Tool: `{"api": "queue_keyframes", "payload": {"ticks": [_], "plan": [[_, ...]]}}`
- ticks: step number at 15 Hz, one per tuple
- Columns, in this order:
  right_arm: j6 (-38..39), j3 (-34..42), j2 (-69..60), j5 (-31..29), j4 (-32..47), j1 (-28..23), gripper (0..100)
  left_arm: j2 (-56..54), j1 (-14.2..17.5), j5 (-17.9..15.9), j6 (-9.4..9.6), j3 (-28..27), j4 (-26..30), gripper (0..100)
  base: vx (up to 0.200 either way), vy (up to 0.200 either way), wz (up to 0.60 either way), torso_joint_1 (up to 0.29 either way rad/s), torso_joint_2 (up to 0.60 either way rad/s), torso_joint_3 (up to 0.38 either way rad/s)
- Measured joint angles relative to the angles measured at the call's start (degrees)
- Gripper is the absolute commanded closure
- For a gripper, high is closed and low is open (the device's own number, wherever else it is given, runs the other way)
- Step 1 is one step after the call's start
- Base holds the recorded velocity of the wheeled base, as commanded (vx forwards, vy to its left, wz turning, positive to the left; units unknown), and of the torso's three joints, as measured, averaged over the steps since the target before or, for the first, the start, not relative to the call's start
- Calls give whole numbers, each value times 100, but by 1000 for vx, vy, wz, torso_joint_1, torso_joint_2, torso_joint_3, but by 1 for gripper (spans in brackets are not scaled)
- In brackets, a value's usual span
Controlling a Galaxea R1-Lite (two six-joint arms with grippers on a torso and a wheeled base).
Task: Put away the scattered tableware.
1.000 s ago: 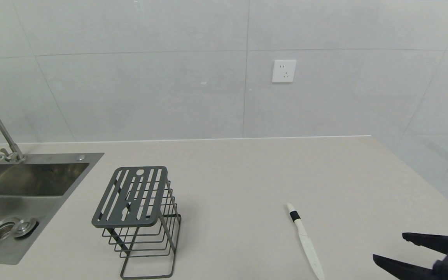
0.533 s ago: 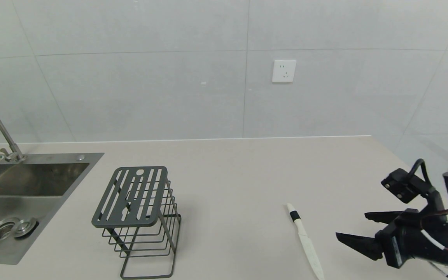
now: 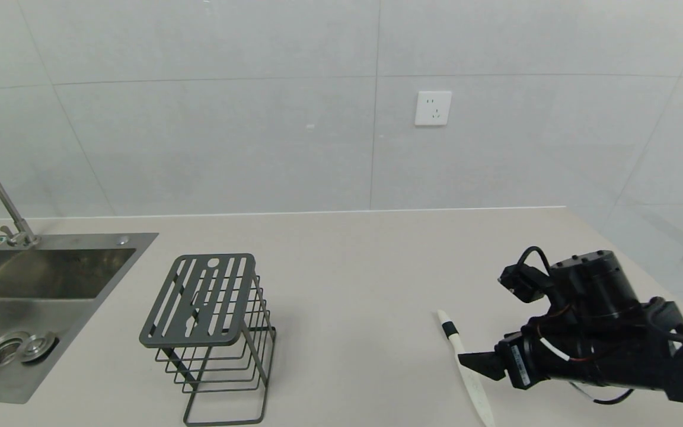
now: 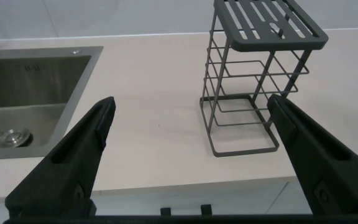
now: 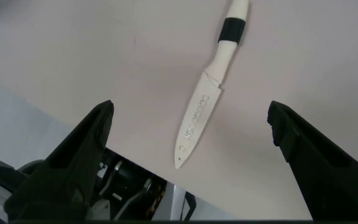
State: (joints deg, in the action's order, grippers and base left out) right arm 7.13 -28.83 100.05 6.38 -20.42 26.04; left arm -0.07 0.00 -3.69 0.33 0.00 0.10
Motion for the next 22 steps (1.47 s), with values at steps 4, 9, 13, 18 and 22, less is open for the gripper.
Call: {"api": "queue_keyframes", "payload": {"ticks": [4,9,13,18,22], "plan": [[197,-121,560,-662,-51,256,0,0,0,2,0,0,0,0,0,0,0,0,0,0],[247,-330,1232,-946,-66,375,0,0,0,0,2,0,0,0,0,0,0,0,0,0],[419,-611,1615,-1236,-65,538,0,0,0,0,2,0,0,0,0,0,0,0,0,0],[483,-697,1794,-1313,-62,546,0,0,0,0,0,0,-2,0,0,0,0,0,0,0],[575,-768,1870,-1592,-66,505,0,0,0,2,0,0,0,0,0,0,0,0,0,0]]}}
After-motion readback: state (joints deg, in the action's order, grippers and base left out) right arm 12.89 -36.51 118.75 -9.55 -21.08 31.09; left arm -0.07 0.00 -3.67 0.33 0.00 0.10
